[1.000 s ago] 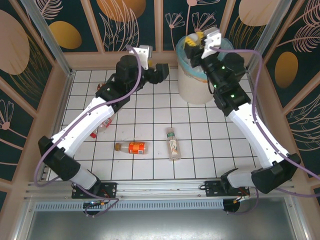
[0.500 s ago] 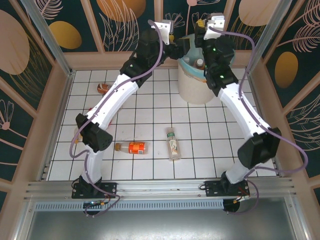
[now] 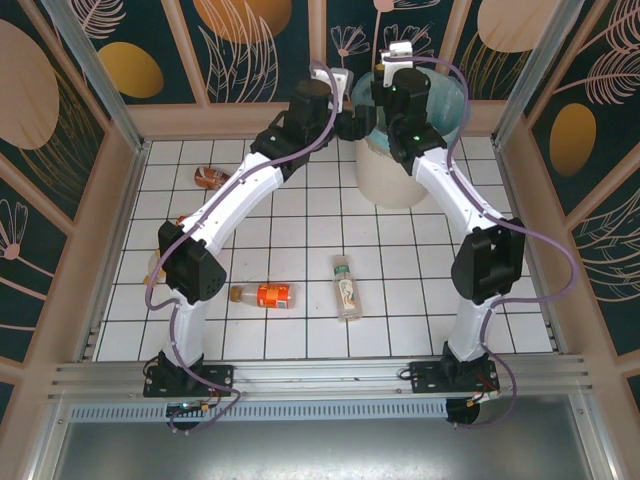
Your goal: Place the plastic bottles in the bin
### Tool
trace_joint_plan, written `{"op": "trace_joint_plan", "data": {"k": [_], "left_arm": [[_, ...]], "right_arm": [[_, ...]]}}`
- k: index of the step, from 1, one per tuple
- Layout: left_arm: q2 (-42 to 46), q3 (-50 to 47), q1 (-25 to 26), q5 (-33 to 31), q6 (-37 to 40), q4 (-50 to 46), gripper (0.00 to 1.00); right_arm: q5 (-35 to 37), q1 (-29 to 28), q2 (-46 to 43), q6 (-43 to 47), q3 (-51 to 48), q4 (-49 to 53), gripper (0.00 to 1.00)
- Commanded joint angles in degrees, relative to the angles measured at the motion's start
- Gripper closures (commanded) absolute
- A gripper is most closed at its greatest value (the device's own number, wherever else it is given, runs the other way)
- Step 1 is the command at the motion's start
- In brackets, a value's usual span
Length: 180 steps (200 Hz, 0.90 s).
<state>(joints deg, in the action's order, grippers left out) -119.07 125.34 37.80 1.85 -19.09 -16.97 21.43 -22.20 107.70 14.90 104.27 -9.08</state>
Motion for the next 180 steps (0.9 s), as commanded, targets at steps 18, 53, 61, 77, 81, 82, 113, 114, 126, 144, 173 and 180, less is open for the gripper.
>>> {"op": "trace_joint_plan", "data": {"k": [18, 53, 61, 77, 81, 82, 113, 114, 126, 144, 173, 180], "left_arm": [[4.5, -6.3, 0.2, 1.4, 2.4, 1.7, 0.21], [6.1, -11.4, 0.3, 1.8, 2.9, 3.4, 0.2], [6.5, -12.4, 0.2, 1.7, 3.0, 3.7, 0.2], [7.2, -14.0, 0.2, 1.4, 3.1, 4.0, 0.19], [7.3, -14.1, 0.2, 1.2, 3.2, 4.2, 0.19], [7.3, -14.2, 0.2, 1.1, 3.2, 4.3, 0.19], [7.7, -13.3, 0.2, -0.1, 3.2, 3.6, 0.19], [7.7, -13.3, 0.2, -0.1, 3.2, 3.6, 0.19], [8.1, -13.2, 0.2, -0.5, 2.9, 3.5, 0.18], [8.7, -13.1, 0.3, -0.6, 2.8, 3.4, 0.17], [9.8, -13.3, 0.2, -1.4, 2.8, 3.6, 0.17], [10.1, -13.6, 0.2, -1.7, 2.8, 3.7, 0.16]], "right_arm": [[0.5, 1.4, 1.8, -1.8, 3.9, 5.0, 0.76], [0.7, 2.2, 3.3, -3.4, 7.2, 9.9, 0.68], [0.9, 2.4, 3.2, -3.7, 7.6, 10.5, 0.68], [0.3, 2.8, 3.0, -4.6, 7.4, 11.1, 0.68], [0.1, 3.0, 2.9, -4.9, 7.4, 11.3, 0.68], [0.0, 3.0, 2.9, -5.0, 7.4, 11.3, 0.68], [-1.3, 3.9, 3.2, -7.1, 8.8, 13.6, 0.65], [-1.3, 4.0, 3.2, -7.2, 8.9, 13.8, 0.65], [-2.2, 4.4, 3.8, -8.7, 10.4, 15.6, 0.58], [-3.5, 4.4, 4.2, -10.0, 11.7, 17.2, 0.48], [-4.5, 4.4, 4.0, -11.4, 12.1, 18.1, 0.45], [-4.6, 4.4, 3.8, -11.4, 12.0, 18.4, 0.45]]}}
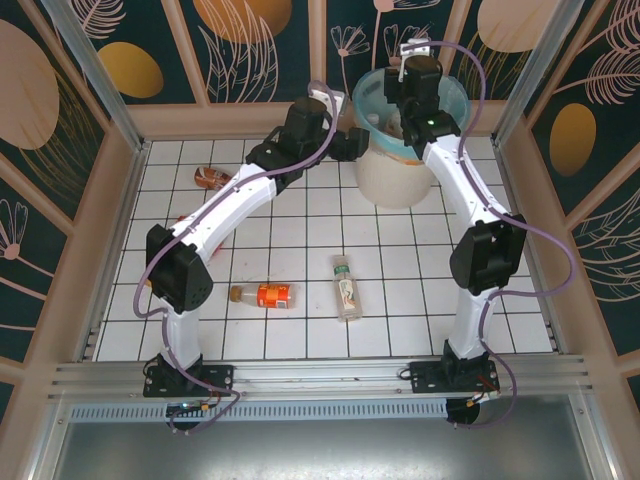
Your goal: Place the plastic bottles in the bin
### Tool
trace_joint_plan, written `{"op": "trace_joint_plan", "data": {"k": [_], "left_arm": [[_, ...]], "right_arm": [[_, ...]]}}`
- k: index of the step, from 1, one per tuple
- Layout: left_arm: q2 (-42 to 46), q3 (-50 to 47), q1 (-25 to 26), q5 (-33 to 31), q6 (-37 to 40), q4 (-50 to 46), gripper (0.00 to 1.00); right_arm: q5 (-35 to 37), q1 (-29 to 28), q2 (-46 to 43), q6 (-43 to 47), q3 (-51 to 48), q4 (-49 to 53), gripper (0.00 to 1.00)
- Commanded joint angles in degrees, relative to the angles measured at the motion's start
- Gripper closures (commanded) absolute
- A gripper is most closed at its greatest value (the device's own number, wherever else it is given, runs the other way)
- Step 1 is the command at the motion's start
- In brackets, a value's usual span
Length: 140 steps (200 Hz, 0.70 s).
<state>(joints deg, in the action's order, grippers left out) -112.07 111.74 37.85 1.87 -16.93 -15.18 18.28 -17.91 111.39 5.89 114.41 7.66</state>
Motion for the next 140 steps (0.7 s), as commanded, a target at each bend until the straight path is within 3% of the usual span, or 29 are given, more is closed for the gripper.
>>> {"op": "trace_joint_plan", "data": {"k": [1, 73, 108, 140], "left_arm": [[3.2, 0.0, 0.2, -1.7, 0.5, 2.0, 0.16], [3.9, -0.6, 0.2, -2.3, -0.4, 2.1, 0.16], [5.2, -0.7, 0.2, -3.7, -0.3, 1.0, 0.16], [6.7, -1.8, 0.2, -4.9, -0.3, -1.5, 0.15]], "right_arm": [[-1.4, 0.1, 0.1, -2.4, 1.9, 1.7, 0.46], [-1.5, 0.7, -0.9, -3.7, -0.9, 4.9, 0.49], [-5.1, 1.0, -0.7, -5.2, -1.0, 6.5, 0.52], [-11.0, 2.6, 2.6, -10.0, 6.1, 13.4, 0.52]]}}
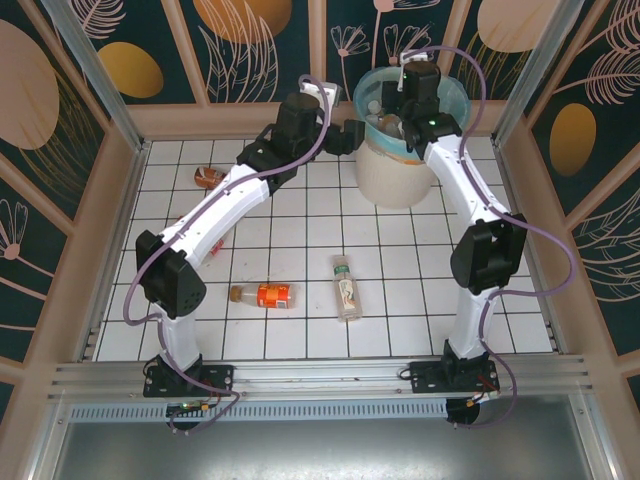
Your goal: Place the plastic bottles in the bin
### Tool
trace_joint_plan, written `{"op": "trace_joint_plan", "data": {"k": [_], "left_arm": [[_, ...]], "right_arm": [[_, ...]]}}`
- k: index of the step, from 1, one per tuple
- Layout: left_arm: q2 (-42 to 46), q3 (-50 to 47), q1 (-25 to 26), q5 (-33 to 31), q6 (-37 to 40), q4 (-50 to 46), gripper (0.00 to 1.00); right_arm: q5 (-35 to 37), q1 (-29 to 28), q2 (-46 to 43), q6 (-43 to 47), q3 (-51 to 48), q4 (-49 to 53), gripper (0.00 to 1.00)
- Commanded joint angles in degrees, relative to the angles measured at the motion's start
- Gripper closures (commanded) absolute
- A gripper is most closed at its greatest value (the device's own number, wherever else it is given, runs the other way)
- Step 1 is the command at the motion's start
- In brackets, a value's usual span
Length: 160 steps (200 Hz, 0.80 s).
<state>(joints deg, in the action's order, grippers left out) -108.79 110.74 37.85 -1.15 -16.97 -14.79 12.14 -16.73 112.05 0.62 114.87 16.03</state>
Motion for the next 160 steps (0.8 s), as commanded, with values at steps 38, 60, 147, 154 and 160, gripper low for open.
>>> {"op": "trace_joint_plan", "data": {"k": [38, 60, 147, 154, 160], "left_arm": [[9.5, -8.3, 0.2, -4.2, -1.6, -4.6, 0.15], [16.4, -17.0, 0.2, -4.5, -3.0, -3.7, 0.15], [38.8, -49.1, 0.2, -6.6, -10.3, -3.7, 0.14], [39.9, -50.7, 0.2, -6.8, -10.8, -4.1, 0.14], [40.6, -51.8, 0.1, -6.8, -11.4, -4.3, 0.14]], "right_arm": [[-6.5, 0.5, -1.2, -9.4, 7.3, 7.2, 0.52], [-4.1, -2.2, -7.4, -10.8, 2.7, 5.8, 0.5], [1.4, -24.7, -37.7, -14.4, -46.9, -11.1, 0.45], [0.8, -25.7, -38.4, -16.2, -49.9, -11.8, 0.45], [0.3, -26.4, -38.9, -17.5, -52.4, -12.6, 0.45]]}}
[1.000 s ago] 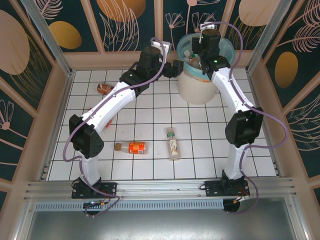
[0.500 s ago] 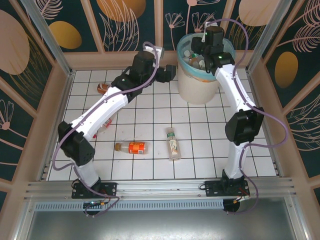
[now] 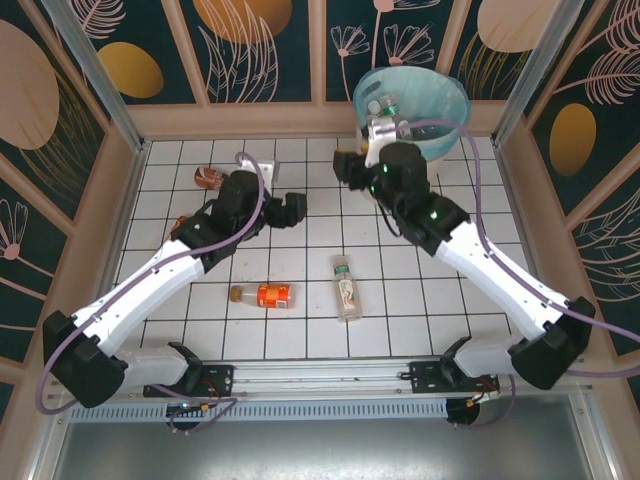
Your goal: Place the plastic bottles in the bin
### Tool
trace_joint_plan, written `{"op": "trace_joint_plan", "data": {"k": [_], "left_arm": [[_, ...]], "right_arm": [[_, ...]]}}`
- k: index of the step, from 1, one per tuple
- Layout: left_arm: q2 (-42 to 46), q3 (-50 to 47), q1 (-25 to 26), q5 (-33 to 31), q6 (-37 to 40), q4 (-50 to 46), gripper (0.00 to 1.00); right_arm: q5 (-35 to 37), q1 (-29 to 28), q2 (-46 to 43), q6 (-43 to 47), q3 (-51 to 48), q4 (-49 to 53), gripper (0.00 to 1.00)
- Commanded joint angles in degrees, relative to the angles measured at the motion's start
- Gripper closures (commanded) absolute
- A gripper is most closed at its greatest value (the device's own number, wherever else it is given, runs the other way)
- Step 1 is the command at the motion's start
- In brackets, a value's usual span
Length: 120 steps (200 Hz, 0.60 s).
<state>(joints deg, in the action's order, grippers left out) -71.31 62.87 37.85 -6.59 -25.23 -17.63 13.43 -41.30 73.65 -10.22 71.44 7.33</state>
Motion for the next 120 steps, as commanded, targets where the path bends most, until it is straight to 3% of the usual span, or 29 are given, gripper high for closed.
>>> {"op": "trace_joint_plan", "data": {"k": [1, 34, 80, 120], "left_arm": [[3.2, -4.1, 0.2, -1.4, -3.2, -1.5, 0.14], [5.1, -10.5, 0.2, 1.0, -6.8, -1.1, 0.14], [3.1, -16.5, 0.2, 3.6, -10.9, -0.5, 0.15], [1.9, -18.8, 0.2, 5.3, -12.3, 1.4, 0.15]], "right_arm": [[-1.1, -1.9, -0.6, -6.8, -9.4, -4.0, 0.45], [-5.3, -3.4, -0.7, -11.2, -18.5, -3.7, 0.45], [-7.1, -3.4, 6.9, -14.6, -19.3, 6.9, 0.44], [-10.6, -3.4, 13.3, -16.3, -18.5, 8.2, 0.44]]}}
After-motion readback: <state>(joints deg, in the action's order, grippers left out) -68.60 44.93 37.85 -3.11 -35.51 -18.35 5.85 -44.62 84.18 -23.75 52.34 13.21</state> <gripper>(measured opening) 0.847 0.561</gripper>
